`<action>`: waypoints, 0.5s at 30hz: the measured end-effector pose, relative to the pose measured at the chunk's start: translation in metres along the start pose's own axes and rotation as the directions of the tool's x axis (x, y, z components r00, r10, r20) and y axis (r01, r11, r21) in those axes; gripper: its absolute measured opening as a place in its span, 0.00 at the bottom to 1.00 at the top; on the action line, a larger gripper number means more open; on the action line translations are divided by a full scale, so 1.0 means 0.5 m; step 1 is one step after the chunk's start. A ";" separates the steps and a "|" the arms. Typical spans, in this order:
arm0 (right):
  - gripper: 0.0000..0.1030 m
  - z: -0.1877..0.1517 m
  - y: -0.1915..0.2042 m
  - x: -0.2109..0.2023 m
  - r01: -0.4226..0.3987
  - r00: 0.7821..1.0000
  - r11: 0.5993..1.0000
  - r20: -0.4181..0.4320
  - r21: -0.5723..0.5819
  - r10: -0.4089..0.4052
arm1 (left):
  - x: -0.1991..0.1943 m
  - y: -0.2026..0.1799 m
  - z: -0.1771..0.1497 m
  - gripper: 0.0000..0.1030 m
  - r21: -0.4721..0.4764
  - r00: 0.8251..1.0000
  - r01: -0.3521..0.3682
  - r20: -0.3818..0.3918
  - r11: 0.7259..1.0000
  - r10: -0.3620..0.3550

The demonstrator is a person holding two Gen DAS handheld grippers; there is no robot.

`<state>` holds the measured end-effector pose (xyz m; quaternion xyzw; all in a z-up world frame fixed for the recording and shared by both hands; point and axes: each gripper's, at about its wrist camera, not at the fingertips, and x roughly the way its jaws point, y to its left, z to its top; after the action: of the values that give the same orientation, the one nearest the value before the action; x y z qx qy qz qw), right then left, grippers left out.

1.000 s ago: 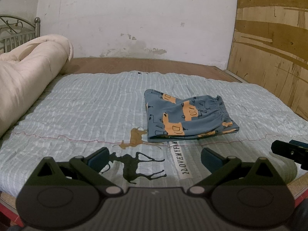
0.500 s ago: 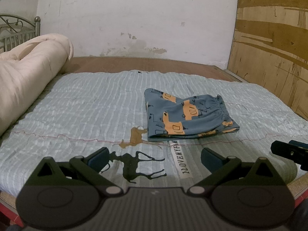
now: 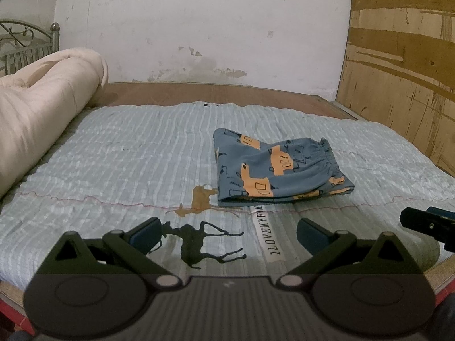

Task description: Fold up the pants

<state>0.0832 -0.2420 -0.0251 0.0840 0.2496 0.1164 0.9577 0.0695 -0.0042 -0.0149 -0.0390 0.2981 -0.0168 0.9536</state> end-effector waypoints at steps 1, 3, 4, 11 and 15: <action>0.99 0.000 0.000 0.000 0.000 1.000 1.000 0.000 0.000 0.000 | 0.001 0.000 -0.002 1.00 0.000 1.000 0.000 0.000 1.000 0.000; 0.99 -0.001 0.000 0.001 0.000 1.000 1.000 0.000 0.001 0.000 | 0.002 0.000 -0.003 1.00 -0.001 1.000 -0.002 -0.004 1.000 0.002; 0.99 -0.004 0.000 0.002 -0.001 1.000 1.000 -0.001 0.000 0.001 | 0.004 0.000 -0.004 1.00 -0.002 1.000 -0.002 -0.006 1.000 0.002; 0.99 -0.013 0.001 0.007 -0.001 1.000 1.000 -0.009 0.002 0.001 | 0.014 -0.001 -0.004 1.00 0.000 0.999 -0.025 -0.035 1.000 0.025; 0.99 -0.010 -0.002 0.009 -0.001 1.000 1.000 -0.015 0.005 0.001 | 0.027 -0.013 -0.005 1.00 0.044 0.988 -0.127 -0.082 0.991 0.130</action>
<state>0.0849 -0.2413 -0.0318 0.0854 0.2571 0.1168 0.9555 0.0792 -0.0116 -0.0239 -0.0004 0.3396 0.0373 0.9398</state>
